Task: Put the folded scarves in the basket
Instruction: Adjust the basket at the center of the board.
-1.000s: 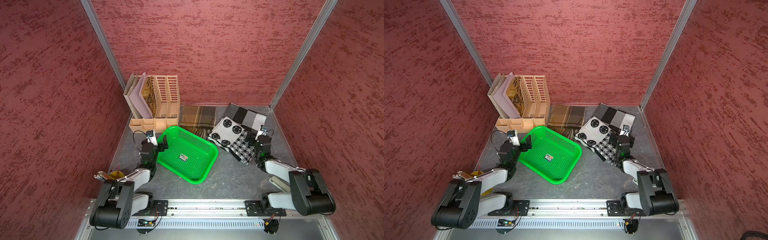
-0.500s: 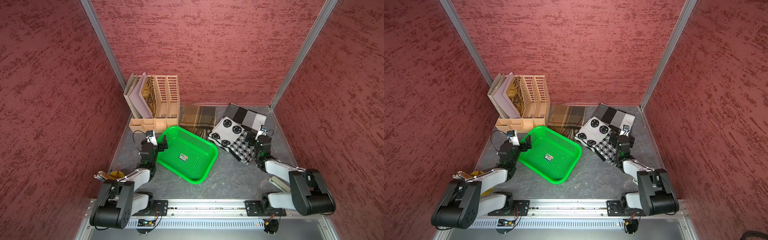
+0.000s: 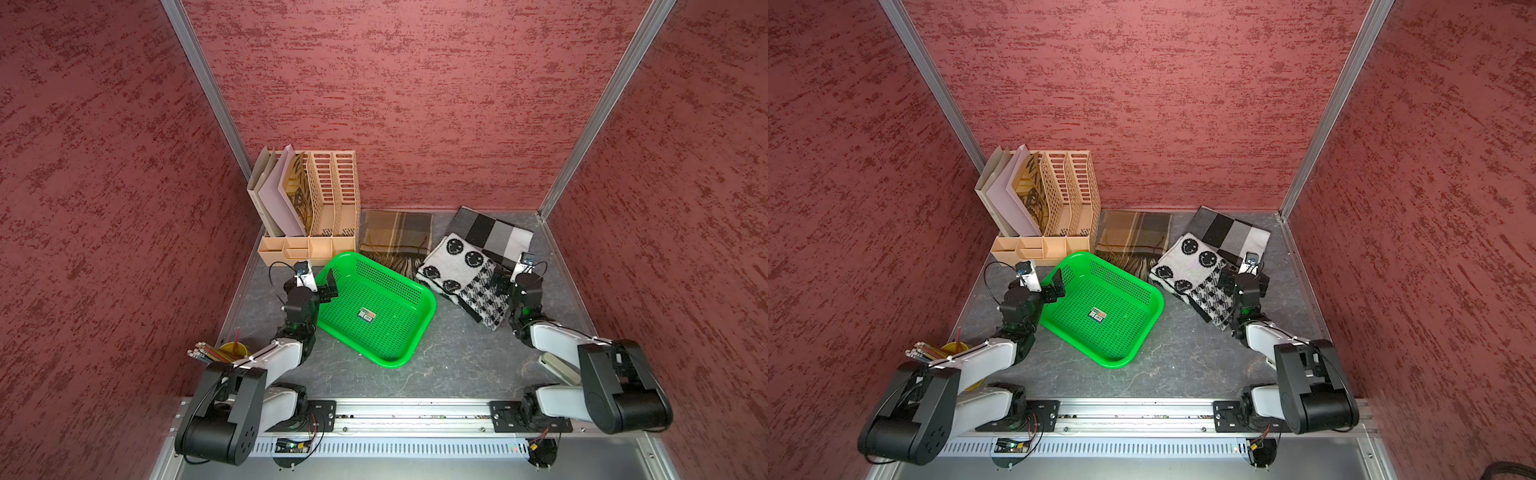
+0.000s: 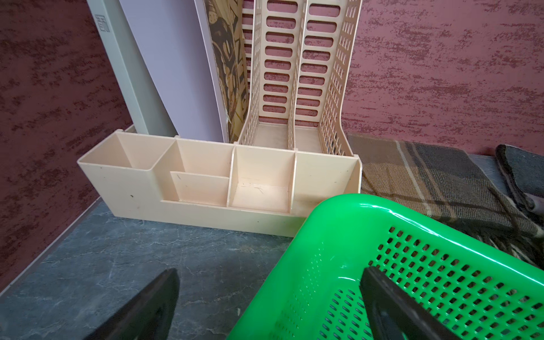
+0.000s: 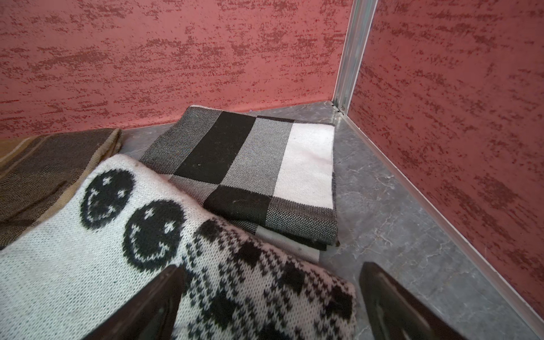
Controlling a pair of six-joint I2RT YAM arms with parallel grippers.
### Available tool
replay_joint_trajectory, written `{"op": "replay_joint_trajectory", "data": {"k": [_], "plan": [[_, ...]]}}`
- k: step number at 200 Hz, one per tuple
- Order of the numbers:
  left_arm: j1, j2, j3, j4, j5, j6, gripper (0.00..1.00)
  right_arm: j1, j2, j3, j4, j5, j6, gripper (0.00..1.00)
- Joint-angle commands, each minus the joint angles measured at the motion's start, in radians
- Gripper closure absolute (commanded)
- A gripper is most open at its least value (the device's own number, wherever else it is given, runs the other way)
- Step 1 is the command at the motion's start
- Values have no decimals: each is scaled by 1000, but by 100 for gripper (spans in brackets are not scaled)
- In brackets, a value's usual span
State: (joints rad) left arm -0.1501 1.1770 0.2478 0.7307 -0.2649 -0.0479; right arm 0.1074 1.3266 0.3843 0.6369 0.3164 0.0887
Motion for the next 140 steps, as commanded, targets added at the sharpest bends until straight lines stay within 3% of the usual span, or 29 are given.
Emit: {"op": "replay_joint_trajectory", "data": {"k": [1,18,34,43,59,66,80,97,112,127,140], "plan": [[-14,-39,-7,-27,-155,-21,0,23,-82,-4,-1,8,-27,2],[-51,-116,53,-140,-227,-5,0,48,-222,56,-137,38,-47,2],[-48,-191,140,-313,-269,-137,0,54,-338,152,-281,9,-32,2],[-42,-212,192,-379,-225,-167,0,53,-371,211,-358,12,29,2],[-41,-196,317,-490,-132,-203,0,52,-394,269,-482,85,306,2],[-40,-181,370,-550,-98,-235,0,50,-407,281,-530,53,380,2],[-41,-148,462,-661,-10,-267,0,52,-420,328,-648,-99,391,2],[-37,-105,560,-825,77,-289,0,59,-388,451,-981,-107,489,2],[-35,-67,631,-985,74,-310,0,82,-356,527,-1203,-92,511,2],[14,-36,661,-1081,94,-326,8,101,-341,572,-1338,-103,507,1],[87,6,687,-1138,176,-339,16,121,-332,593,-1397,-148,489,2]]}}
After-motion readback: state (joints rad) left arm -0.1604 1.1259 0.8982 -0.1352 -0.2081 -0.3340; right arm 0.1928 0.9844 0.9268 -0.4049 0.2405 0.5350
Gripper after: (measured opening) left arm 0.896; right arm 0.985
